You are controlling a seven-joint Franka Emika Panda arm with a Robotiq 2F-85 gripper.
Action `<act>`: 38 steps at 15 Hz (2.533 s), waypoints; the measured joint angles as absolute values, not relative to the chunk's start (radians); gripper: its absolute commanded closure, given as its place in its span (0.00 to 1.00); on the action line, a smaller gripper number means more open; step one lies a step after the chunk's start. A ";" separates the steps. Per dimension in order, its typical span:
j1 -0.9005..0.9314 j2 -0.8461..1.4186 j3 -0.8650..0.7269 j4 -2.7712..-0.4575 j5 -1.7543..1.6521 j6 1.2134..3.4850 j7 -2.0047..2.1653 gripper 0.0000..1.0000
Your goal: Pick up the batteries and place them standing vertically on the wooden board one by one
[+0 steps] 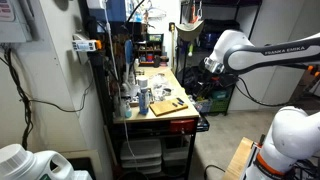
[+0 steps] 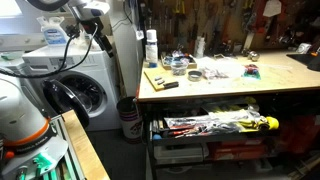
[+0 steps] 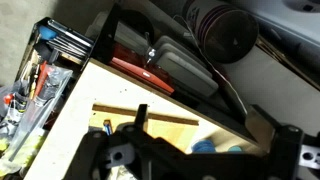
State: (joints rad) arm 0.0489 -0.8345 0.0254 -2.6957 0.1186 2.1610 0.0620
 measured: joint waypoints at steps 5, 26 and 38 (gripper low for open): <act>0.049 -0.834 0.025 -2.696 0.119 2.161 0.062 0.00; -0.041 -0.076 0.082 -2.125 -0.018 2.082 0.254 0.00; -0.031 0.018 0.056 -2.036 -0.001 2.033 0.206 0.00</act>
